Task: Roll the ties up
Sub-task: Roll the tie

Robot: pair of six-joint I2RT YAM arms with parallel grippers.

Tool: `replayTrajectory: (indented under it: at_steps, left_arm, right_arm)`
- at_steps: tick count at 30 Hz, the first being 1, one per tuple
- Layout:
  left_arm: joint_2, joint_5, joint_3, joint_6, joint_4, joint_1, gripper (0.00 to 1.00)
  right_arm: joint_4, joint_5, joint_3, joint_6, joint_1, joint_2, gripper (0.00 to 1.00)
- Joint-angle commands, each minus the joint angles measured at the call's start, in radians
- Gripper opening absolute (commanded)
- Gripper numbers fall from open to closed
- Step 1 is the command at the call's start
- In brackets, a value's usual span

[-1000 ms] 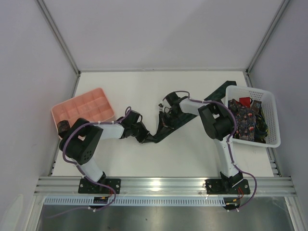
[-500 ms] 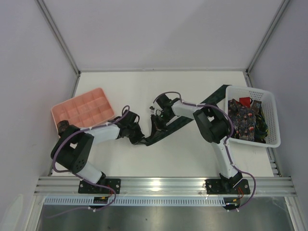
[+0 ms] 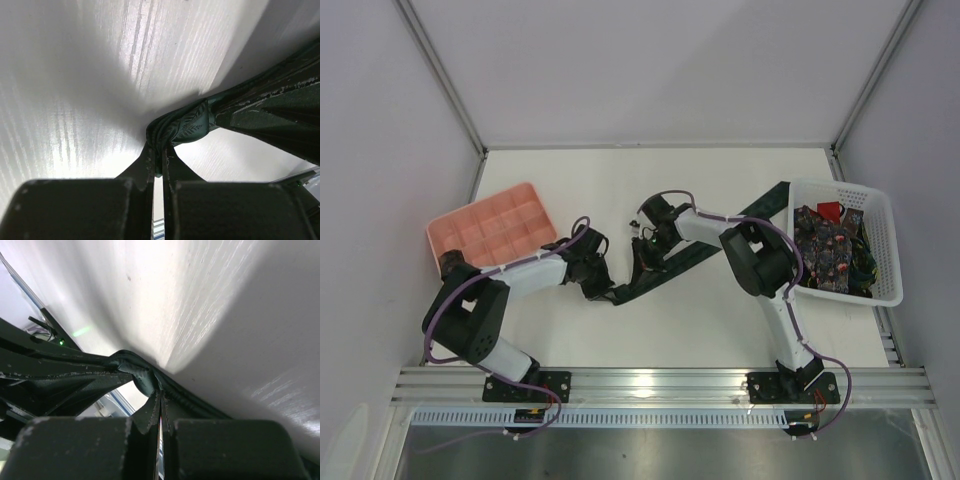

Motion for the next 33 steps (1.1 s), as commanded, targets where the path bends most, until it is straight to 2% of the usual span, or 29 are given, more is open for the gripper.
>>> replayTrajectory:
  at_steps: [1, 8, 27, 33]
  left_arm:
    - [0.016, -0.046, 0.036, 0.045, -0.081, 0.007, 0.01]
    - [0.017, -0.044, 0.069, 0.062, -0.107, 0.007, 0.02]
    - [0.022, -0.041, 0.128, 0.076, -0.163, 0.007, 0.02]
    - [0.031, 0.0, 0.184, 0.082, -0.19, 0.009, 0.1]
  right_arm:
    - [0.011, -0.01, 0.05, 0.018, 0.003, 0.02, 0.02]
    - [0.013, -0.01, 0.067, 0.021, 0.017, -0.003, 0.02]
    - [0.017, -0.024, 0.075, 0.027, 0.043, 0.075, 0.02]
    - [0.031, -0.047, 0.086, 0.046, 0.046, 0.087, 0.02]
